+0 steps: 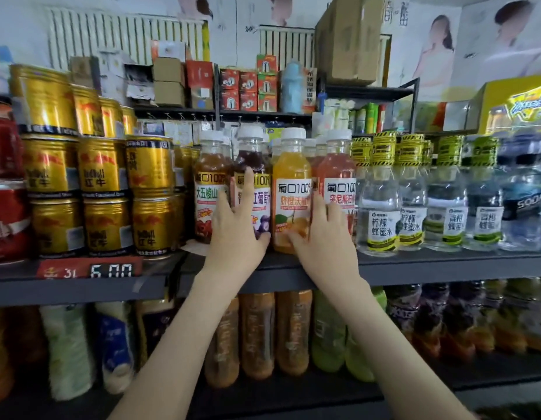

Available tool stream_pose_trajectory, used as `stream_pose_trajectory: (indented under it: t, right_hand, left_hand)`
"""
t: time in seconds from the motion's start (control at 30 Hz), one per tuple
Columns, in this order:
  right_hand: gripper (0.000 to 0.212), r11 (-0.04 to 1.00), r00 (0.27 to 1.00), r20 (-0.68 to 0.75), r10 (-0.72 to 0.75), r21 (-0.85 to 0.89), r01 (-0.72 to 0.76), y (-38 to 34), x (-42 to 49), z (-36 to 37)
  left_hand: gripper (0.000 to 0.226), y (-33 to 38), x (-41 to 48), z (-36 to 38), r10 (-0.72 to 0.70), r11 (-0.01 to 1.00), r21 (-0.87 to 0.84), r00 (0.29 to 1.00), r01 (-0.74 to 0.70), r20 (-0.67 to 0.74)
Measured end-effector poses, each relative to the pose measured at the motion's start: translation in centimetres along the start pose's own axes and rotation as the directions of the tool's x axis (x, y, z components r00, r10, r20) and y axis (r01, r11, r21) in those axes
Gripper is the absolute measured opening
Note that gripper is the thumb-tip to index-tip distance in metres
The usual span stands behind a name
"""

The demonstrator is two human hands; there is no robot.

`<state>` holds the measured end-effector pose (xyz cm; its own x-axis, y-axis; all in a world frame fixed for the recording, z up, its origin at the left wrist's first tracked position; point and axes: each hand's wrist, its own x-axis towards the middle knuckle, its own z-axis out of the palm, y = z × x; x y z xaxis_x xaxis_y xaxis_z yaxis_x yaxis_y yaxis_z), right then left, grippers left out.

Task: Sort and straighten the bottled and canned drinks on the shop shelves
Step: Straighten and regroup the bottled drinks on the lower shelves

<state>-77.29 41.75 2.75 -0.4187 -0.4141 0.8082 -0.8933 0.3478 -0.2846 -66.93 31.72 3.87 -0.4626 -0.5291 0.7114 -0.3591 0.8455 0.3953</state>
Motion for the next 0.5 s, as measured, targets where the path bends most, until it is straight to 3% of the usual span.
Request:
stream_pose_trajectory:
  t: [0.1,0.17,0.23,0.4,0.5]
  right_hand:
    - [0.071,0.997,0.985,-0.167,-0.053,-0.067,0.042,2.2,-0.4,-0.5]
    - [0.079,0.997,0.996,-0.078,-0.039,-0.066,0.033,3.1,-0.4,-0.9]
    - [0.087,0.999,0.997,0.072,-0.005,-0.046,0.008,3.4,-0.2,-1.3]
    - [0.09,1.0,0.999,0.022,-0.031,-0.006,0.031,4.0,0.1,-1.6]
    - [0.073,0.996,0.979,-0.187,-0.083,-0.051,0.075,6.0,-0.5,-2.3]
  left_hand:
    - [0.106,2.2,-0.6,0.6,0.135,0.971,0.209,0.988,-0.117,-0.074]
    - [0.108,2.8,-0.2,1.7,0.262,0.909,0.359,0.96,-0.213,-0.095]
    - [0.106,3.3,0.0,2.7,0.291,0.864,0.439,0.956,-0.246,-0.036]
    - [0.095,4.5,-0.2,3.9,0.25,0.874,0.42,0.967,-0.246,0.048]
    - [0.093,5.5,0.0,4.1,0.295,0.882,0.368,0.954,-0.295,0.058]
